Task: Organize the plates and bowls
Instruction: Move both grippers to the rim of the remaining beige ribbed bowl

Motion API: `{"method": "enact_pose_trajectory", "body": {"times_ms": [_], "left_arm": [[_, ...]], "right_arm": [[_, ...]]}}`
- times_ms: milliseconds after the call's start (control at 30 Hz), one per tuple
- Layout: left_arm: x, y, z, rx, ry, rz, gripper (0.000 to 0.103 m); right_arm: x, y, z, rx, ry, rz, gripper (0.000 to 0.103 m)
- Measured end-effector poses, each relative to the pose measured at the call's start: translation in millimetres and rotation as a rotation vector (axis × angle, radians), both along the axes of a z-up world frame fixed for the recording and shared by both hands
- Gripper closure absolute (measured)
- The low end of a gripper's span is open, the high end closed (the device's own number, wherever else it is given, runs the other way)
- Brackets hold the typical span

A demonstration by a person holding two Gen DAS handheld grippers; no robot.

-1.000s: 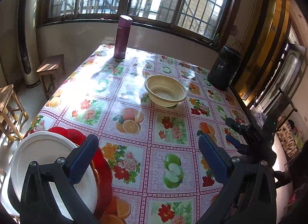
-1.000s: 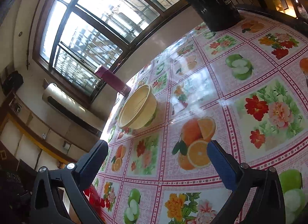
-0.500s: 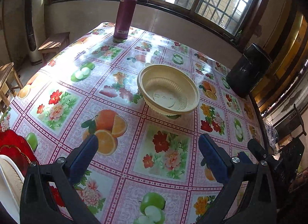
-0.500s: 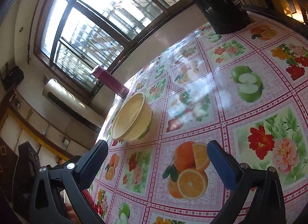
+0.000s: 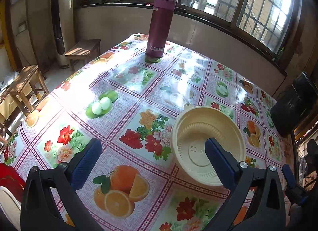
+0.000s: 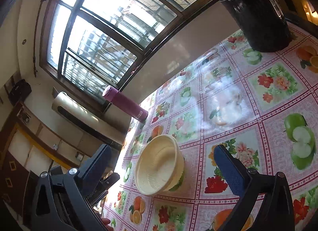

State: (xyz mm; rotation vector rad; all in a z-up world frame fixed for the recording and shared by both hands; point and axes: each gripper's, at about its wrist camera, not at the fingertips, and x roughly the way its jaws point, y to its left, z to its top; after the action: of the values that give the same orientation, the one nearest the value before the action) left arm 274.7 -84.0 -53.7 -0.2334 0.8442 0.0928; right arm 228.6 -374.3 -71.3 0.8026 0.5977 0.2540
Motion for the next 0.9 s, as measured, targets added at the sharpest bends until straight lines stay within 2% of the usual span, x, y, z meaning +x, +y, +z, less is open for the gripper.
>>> {"method": "enact_pose_trajectory", "body": {"times_ms": [67,233,400,633,833,900], "left_arm": [[5.9,1.1,-10.4,-0.001,0.017,0.009,0.000],[18.6,2.6,-25.9,-0.051,0.046,0.018,0.000],[30.3,-1.8,-39.7,-0.073,0.078,-0.007,0.000],[30.9,-12.1,-46.3,-0.008,0.073,-0.064,0.000],[32.6,-18.1,-47.4,0.018,0.063,-0.094,0.000],[34.1,-16.8,-48.2,0.016,0.062,-0.100,0.000]], "right_arm": [[15.0,8.0,-9.5,-0.016,0.035,0.000,0.000],[41.8,24.7,-41.9,0.017,0.104,0.024,0.000],[58.3,34.2,-47.8,-0.009,0.100,0.023,0.000],[68.8,40.3,-56.9,-0.014,0.121,0.051,0.000],[71.8,42.4,-64.9,-0.004,0.137,0.063,0.000],[71.0,45.8,-63.5,-0.028,0.133,0.062,0.000]]}}
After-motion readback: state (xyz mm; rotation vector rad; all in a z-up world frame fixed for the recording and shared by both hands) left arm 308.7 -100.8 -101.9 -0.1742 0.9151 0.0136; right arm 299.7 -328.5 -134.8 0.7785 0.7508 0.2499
